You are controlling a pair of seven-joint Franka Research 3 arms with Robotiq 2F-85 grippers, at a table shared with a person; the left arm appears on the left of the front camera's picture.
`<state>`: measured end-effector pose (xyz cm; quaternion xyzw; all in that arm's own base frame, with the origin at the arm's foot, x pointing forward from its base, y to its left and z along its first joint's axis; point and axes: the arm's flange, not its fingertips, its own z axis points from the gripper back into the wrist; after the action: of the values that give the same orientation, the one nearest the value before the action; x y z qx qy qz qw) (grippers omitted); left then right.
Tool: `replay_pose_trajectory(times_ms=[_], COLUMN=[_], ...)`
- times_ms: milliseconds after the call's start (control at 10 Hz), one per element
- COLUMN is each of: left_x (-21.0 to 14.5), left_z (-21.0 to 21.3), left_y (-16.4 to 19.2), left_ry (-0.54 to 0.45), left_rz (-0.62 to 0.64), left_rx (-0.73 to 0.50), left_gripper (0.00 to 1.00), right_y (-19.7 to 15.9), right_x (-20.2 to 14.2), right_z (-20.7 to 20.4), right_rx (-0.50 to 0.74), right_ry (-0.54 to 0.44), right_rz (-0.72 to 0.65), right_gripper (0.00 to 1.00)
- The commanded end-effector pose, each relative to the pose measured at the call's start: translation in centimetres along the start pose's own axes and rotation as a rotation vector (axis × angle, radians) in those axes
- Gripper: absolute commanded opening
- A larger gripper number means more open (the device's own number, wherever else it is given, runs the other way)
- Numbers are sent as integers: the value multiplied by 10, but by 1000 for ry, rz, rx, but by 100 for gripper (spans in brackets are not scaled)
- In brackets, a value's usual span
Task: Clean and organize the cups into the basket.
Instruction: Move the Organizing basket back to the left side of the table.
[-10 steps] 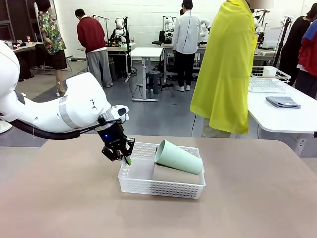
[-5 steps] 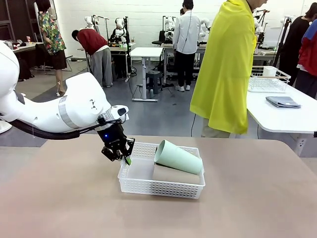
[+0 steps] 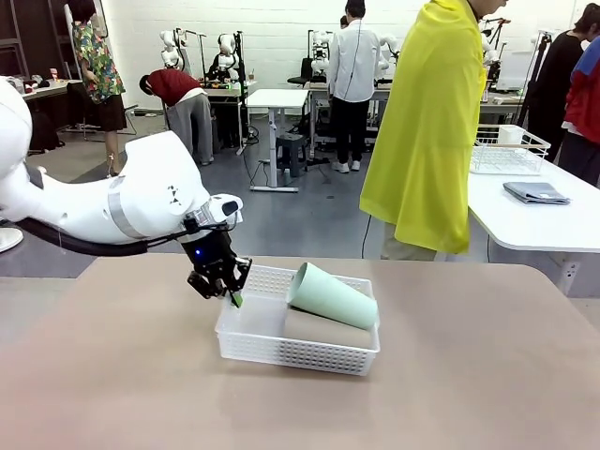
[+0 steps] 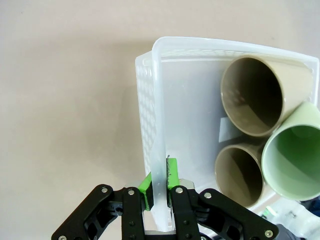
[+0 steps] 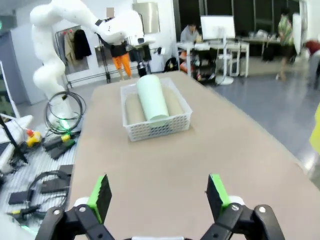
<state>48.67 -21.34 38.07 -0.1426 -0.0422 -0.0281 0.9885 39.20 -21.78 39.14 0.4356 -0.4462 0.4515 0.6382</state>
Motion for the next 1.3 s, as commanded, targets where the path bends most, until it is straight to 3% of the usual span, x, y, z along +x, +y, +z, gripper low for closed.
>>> replay_pose_trajectory(times_ms=[0, 300, 600, 800, 1000, 1200], left_x=[2, -7, -18, -23, -31, -39], left_z=[37, 70, 98, 112, 130, 145], left_y=[8, 35, 86, 115, 143, 169], left_ry=[-88, -106, -143, -190, -229, -275], left_rz=[-6, 5, 130, 193, 254, 317], left_rx=[189, 323, 315, 303, 304, 299], left_gripper=[5, 5, 5, 5, 5, 5], right_y=[27, 24, 11, 13, 21, 35], right_x=[27, 32, -2, -1, 7, 8], right_z=[-2, 20, 33, 36, 37, 50], right_rx=[59, 42, -29, -73, -30, -47], right_ry=[69, 154, 250, 216, 133, 114], right_rz=[-201, -433, -667, -660, -585, -582], right_gripper=[100, 100, 100, 100, 100, 100])
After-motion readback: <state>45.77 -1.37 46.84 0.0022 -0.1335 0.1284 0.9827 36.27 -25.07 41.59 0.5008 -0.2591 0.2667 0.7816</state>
